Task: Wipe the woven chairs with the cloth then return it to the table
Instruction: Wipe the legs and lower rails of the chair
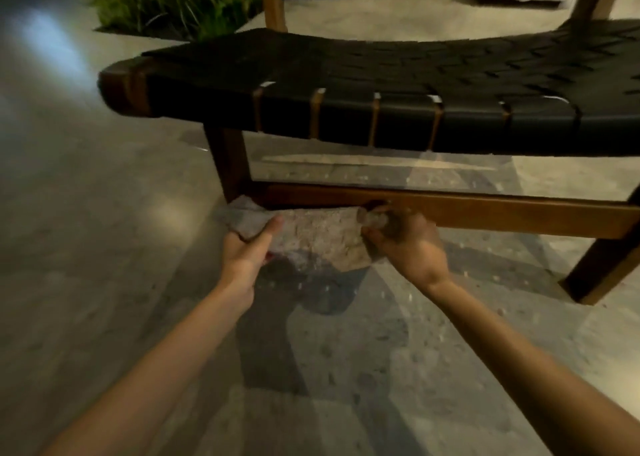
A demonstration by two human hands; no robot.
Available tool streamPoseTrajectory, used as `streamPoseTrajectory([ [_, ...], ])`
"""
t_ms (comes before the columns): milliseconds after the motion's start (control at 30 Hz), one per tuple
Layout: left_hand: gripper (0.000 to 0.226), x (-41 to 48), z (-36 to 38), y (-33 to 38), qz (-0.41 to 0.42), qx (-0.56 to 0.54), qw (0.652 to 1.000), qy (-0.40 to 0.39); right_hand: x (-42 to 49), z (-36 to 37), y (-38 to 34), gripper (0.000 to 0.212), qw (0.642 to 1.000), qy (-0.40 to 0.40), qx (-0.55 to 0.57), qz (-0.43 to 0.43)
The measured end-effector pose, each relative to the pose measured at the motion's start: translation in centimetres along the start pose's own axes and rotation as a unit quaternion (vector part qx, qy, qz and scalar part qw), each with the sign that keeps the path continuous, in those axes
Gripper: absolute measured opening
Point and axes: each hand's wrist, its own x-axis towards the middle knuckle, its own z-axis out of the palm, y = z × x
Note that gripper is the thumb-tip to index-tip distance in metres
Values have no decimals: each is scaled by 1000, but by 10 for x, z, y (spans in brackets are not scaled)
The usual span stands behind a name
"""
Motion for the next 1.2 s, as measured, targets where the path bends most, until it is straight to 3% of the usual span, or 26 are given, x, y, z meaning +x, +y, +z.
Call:
streamPoseTrajectory([
  [133, 44, 25, -42, 16, 83, 28, 991, 100, 15, 24, -38, 13, 996, -7, -75, -52],
  [300, 52, 67, -70, 40, 87, -97, 976, 176, 32, 61, -80, 8, 998, 25, 22, -58],
  [433, 32, 89, -71, 61, 136, -204, 966, 87, 53, 95, -109, 15, 993, 88, 69, -33],
  [567, 27, 105, -58, 60, 142, -94, 985, -29, 67, 119, -123, 18, 980, 130, 152, 17],
  [700, 38, 111, -49, 38, 140, -7, 983, -116, 71, 142, -130, 39, 990, 53, 133, -7],
  [867, 50, 116, -42, 24, 106, 85, 981, -135, 80, 147, -133, 48, 986, -26, 166, -9],
  [1033, 48, 113, -30, 40, 116, 2, 983, -143, 85, 141, -136, 46, 968, -49, 248, -10],
  [1200, 36, 109, -22, 77, 247, -33, 957, -151, 97, 128, -156, 43, 953, -12, 302, -34],
])
